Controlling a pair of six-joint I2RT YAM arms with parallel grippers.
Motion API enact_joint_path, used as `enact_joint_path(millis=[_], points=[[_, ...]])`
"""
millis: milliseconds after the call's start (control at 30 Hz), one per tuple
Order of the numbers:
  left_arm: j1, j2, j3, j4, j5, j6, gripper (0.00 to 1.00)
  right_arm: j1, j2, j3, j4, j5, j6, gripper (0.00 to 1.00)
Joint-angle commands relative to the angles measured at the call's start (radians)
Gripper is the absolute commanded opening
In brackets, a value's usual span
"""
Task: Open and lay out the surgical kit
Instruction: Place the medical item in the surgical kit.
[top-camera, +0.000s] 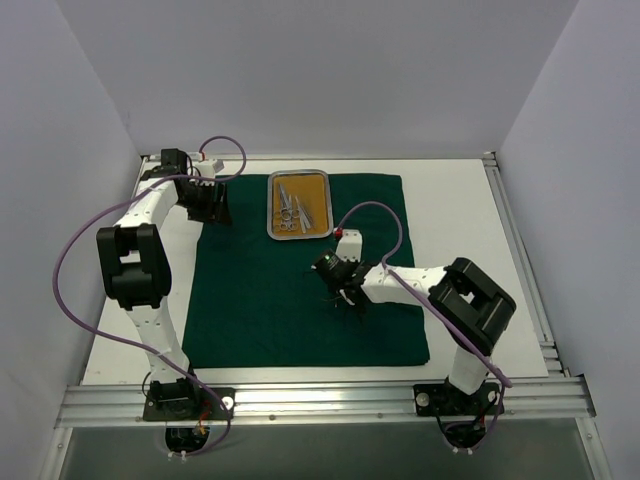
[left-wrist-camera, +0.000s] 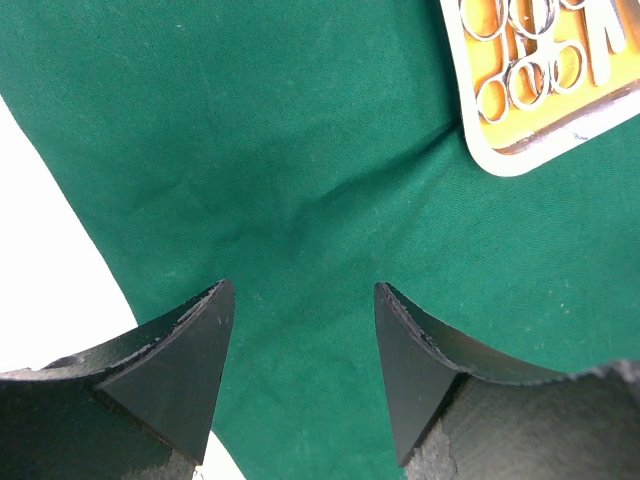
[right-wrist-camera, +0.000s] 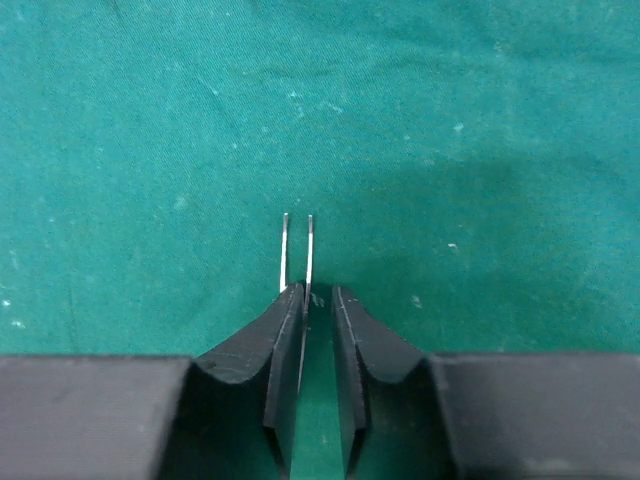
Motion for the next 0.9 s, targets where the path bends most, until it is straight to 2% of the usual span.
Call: enact_joint_path(millis=[0, 267, 433, 567, 667, 800, 867], points=[[-0.002, -0.043, 0.006, -0.006, 0.023, 0.016, 0.67, 0.008, -0.009, 0.045, -0.086, 0.052, -0.013, 0.16], [-0.001, -0.042, 0.005, -0.003, 0.023, 0.017, 0.67, 0.009, -0.078, 0.124, -0.152, 0.068, -0.059, 0.16], [-0.002, -0.037, 0.009, -0.006, 0.023, 0.017, 0.67, -0.004, -0.127, 0.201, -0.149, 0.034, -0.152, 0.21], [-0.001, -0.037, 0.009, -0.006, 0.020, 0.019, 0.67, -0.110, -0.107, 0.307, -0.097, -0.082, -0.261, 0.20], [-0.002, -0.037, 0.013, -0.009, 0.011, 0.020, 0.67, -0.170, -0.024, 0.406, -0.069, -0.202, -0.312, 0.20], [-0.001, -0.043, 0.011, -0.009, 0.000, 0.023, 0.67, -0.193, 0.147, 0.656, -0.075, -0.187, -0.425, 0.17], [0.001, -0.045, 0.008, -0.004, -0.002, 0.023, 0.67, -0.210, 0.210, 0.738, -0.086, -0.237, -0.441, 0.17]])
